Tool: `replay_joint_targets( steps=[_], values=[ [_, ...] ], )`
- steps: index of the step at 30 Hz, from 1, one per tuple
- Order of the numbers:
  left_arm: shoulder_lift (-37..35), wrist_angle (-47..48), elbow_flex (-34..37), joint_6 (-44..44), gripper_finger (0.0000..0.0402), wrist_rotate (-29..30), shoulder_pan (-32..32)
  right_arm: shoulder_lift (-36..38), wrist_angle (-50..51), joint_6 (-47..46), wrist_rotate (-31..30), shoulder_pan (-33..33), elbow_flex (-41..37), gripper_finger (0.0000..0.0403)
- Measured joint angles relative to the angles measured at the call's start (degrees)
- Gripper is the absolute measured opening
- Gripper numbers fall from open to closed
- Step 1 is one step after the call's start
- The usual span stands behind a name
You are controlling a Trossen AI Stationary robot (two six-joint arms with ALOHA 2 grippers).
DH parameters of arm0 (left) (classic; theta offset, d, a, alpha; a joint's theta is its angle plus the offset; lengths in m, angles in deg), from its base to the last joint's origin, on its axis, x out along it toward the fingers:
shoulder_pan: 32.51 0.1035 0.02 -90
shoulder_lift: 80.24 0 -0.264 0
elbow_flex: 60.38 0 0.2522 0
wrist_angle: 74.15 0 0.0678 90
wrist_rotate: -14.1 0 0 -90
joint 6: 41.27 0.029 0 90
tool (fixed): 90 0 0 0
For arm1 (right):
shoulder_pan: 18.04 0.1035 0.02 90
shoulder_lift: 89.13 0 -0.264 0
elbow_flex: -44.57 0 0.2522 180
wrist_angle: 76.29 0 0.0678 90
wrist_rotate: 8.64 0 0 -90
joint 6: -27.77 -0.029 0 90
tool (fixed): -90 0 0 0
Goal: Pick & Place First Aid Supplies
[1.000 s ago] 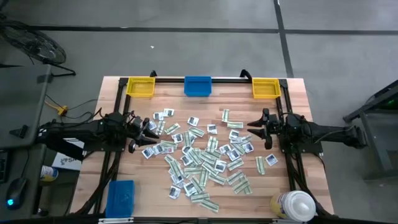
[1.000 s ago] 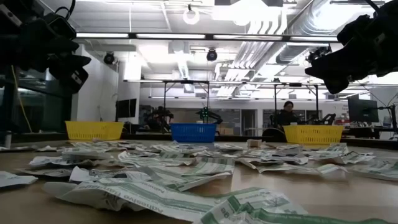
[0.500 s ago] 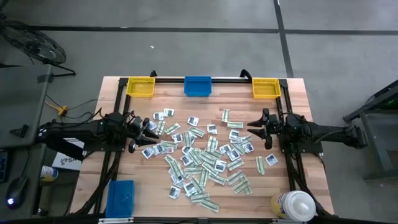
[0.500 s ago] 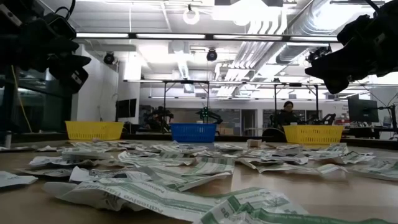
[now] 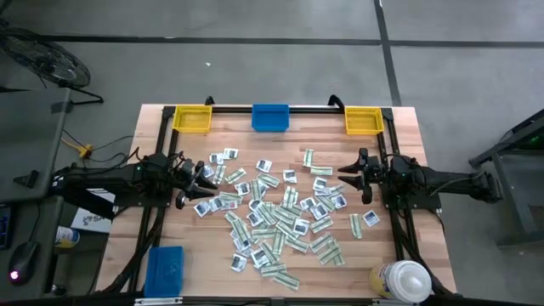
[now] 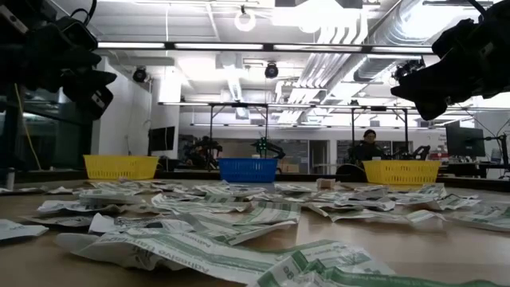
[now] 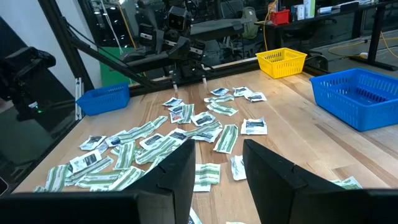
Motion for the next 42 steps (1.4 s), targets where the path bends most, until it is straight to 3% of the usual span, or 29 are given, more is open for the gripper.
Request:
replay_joint_targets(
  steps=[26, 32, 42],
  values=[
    [0.0, 0.0, 0.0, 0.0, 0.0140, 0.1, 0.0, 0.0, 0.0, 0.0, 0.0, 0.0, 0.0, 0.0129],
    [0.0, -0.5, -0.2, -1.1, 0.0140, 7.7, 0.0, 0.0, 0.0, 0.0, 0.0, 0.0, 0.0, 0.0129],
    [0.0, -0.7, -1.5, -11.8, 0.0140, 13.5, 0.0, 0.0, 0.0, 0.0, 0.0, 0.0, 0.0, 0.0129]
  ],
)
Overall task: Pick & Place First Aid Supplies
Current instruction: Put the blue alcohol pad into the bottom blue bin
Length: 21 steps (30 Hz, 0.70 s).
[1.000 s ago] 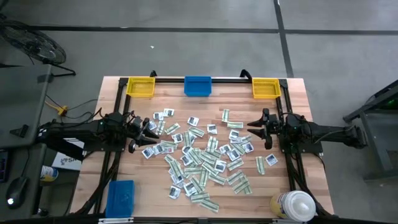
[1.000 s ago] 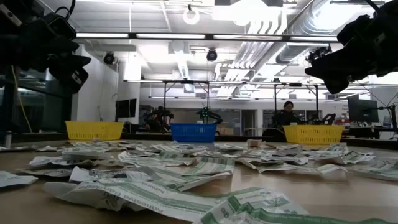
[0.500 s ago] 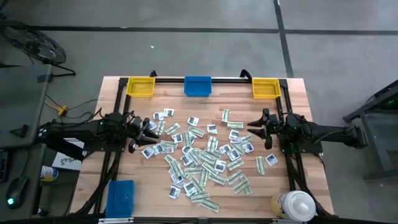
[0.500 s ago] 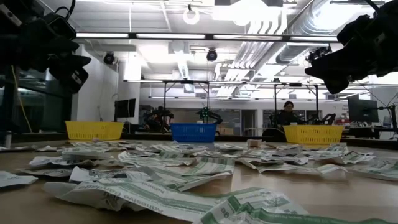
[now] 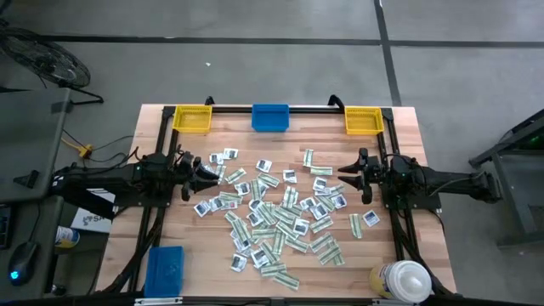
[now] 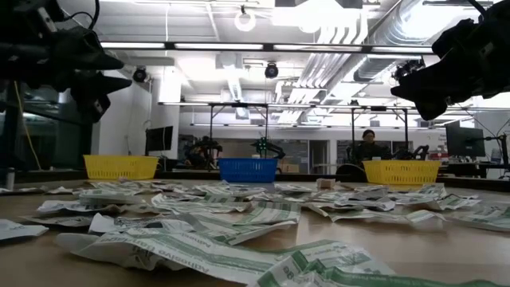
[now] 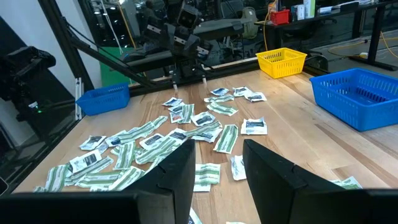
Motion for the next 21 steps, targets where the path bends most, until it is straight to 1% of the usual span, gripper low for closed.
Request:
replay_joint_targets(
  steps=[2, 5, 8, 11, 15, 18, 21],
  values=[
    [0.0, -0.4, 0.0, -2.7, 0.0140, 1.7, 0.0, 0.0, 0.0, 0.0, 0.0, 0.0, 0.0, 0.0129],
    [0.0, -0.5, -0.3, -4.3, 0.0140, 2.5, 0.0, 0.0, 0.0, 0.0, 0.0, 0.0, 0.0, 0.0129],
    [0.8, 1.9, -3.0, -5.0, 0.0140, 3.2, 0.0, 0.0, 0.0, 0.0, 0.0, 0.0, 0.0, 0.0129],
    [2.8, 6.2, -7.5, -1.8, 0.0140, 4.8, 0.0, 0.0, 0.0, 0.0, 0.0, 0.0, 0.0, 0.0129],
    [7.7, 13.7, -15.5, 3.2, 0.0131, 8.4, 0.0, 0.0, 0.0, 0.0, 0.0, 0.0, 0.0, 0.0129],
    [11.9, 20.6, -21.2, 4.5, 0.0121, 10.2, 0.0, 0.0, 0.0, 0.0, 0.0, 0.0, 0.0, 0.0129],
    [17.1, 26.6, -25.9, 4.9, 0.0113, 10.5, 0.0, 0.0, 0.0, 0.0, 0.0, 0.0, 0.0, 0.0129]
  ],
)
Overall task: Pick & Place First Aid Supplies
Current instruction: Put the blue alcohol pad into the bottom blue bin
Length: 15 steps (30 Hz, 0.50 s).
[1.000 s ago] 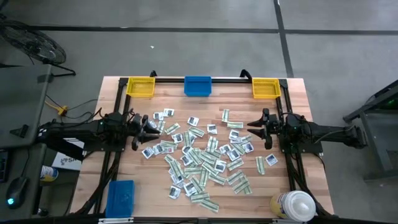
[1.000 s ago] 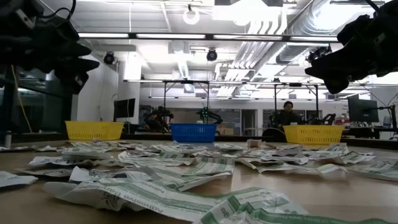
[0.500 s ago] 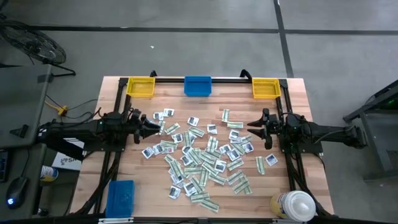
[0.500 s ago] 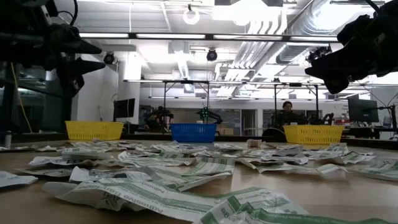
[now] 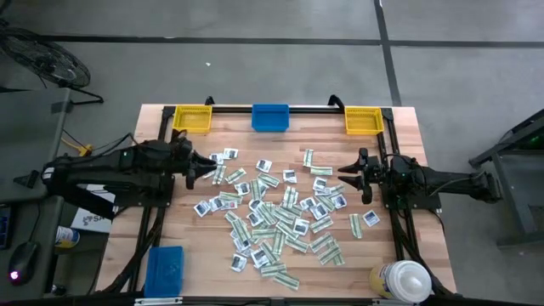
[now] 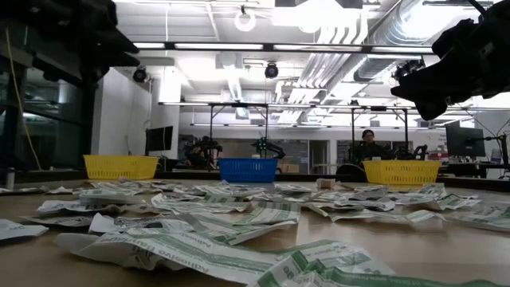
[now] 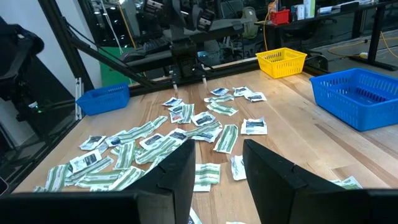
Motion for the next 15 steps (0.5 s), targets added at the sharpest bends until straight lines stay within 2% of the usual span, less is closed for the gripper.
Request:
replay_joint_targets(
  steps=[11, 15],
  values=[
    [19.2, 20.8, -13.6, -4.5, 0.0111, 0.5, 0.0, 0.0, 0.0, 0.0, 0.0, 0.0, 0.0, 0.0129],
    [22.1, 24.5, -14.6, -6.5, 0.0111, -4.5, 3.1, 0.0, 0.0, 0.0, 0.0, 0.0, 0.0, 0.0129]
  ],
)
